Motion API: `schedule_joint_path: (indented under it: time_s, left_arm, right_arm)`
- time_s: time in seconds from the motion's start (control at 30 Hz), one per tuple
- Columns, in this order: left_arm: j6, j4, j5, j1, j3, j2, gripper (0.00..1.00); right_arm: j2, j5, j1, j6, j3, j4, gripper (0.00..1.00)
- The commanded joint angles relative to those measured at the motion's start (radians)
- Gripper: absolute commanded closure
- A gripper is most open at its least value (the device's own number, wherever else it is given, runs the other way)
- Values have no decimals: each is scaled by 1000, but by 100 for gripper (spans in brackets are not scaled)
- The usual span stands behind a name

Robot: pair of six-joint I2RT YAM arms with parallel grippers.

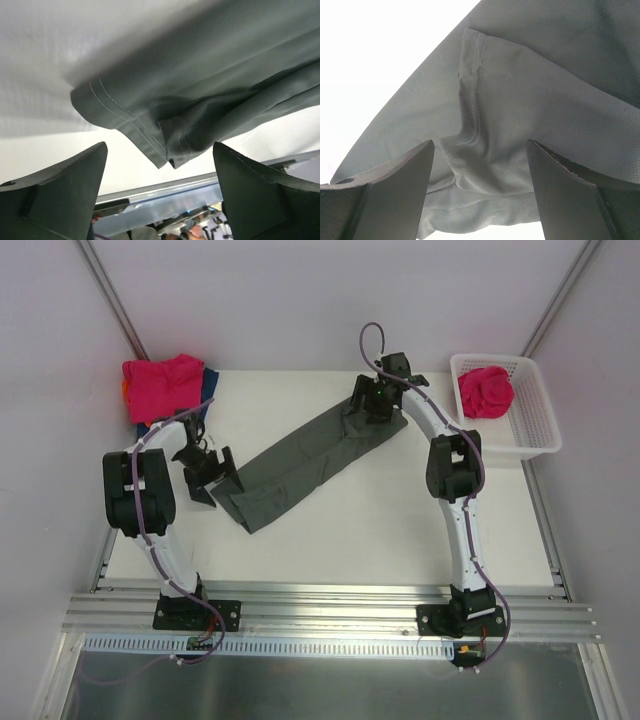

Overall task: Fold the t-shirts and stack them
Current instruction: Rotate the tshirt 90 degrees

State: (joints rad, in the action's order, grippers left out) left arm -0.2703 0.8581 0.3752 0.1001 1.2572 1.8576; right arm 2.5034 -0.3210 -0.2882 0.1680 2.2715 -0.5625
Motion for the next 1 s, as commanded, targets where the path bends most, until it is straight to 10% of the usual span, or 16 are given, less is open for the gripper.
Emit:
schedule_joint_path:
  time_s: [0.0,0.2,0.97]
  left_arm:
    - [17,9,-38,7,103,9,11]
    - [11,9,16,-16,143,3,30]
    - [-9,-13,88,-99,151,198,34]
  right_arm:
    - [-66,5,-6,-4,23,18,21]
    - [-74,10,-3,-4,0,9,21]
    - [1,20,47,16,46,6,21]
